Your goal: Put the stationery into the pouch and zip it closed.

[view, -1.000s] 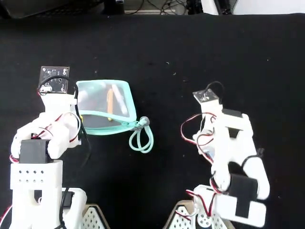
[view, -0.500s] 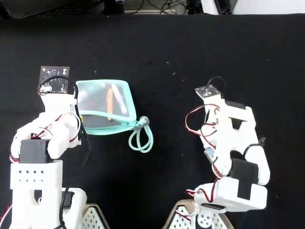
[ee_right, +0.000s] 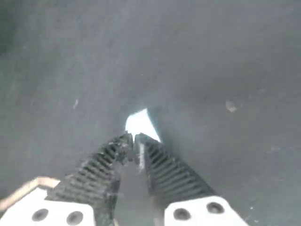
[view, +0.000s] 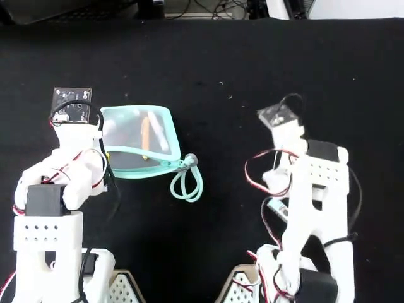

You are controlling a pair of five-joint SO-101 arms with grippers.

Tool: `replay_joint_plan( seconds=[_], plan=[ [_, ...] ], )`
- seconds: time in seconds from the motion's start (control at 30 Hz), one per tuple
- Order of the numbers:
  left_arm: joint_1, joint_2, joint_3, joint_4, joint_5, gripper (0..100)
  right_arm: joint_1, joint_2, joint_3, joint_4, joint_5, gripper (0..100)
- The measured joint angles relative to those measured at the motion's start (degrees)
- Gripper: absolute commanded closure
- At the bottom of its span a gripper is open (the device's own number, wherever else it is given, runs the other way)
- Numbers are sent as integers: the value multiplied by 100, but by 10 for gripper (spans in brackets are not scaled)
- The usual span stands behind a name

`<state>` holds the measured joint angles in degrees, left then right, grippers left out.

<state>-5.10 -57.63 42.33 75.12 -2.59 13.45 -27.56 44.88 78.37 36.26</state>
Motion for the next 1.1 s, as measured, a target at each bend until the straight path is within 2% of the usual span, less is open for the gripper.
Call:
replay_joint_plan(
  seconds=[0.1,0.23,0.57,0.7,1.03,1.1],
  plan=[
    [0,0,0,0,0,966,0,-26,308,229,651,743],
    [0,0,0,0,0,966,9,-26,835,35,1688,768],
    [0,0,0,0,0,966,1020,-26,888,-237,2919,768],
    [0,0,0,0,0,966,1231,-26,1099,-527,3086,768],
    [0,0,0,0,0,966,1231,-26,1969,-1371,3103,776],
    [0,0,0,0,0,966,1231,-26,2101,-1512,3103,834]
  ],
)
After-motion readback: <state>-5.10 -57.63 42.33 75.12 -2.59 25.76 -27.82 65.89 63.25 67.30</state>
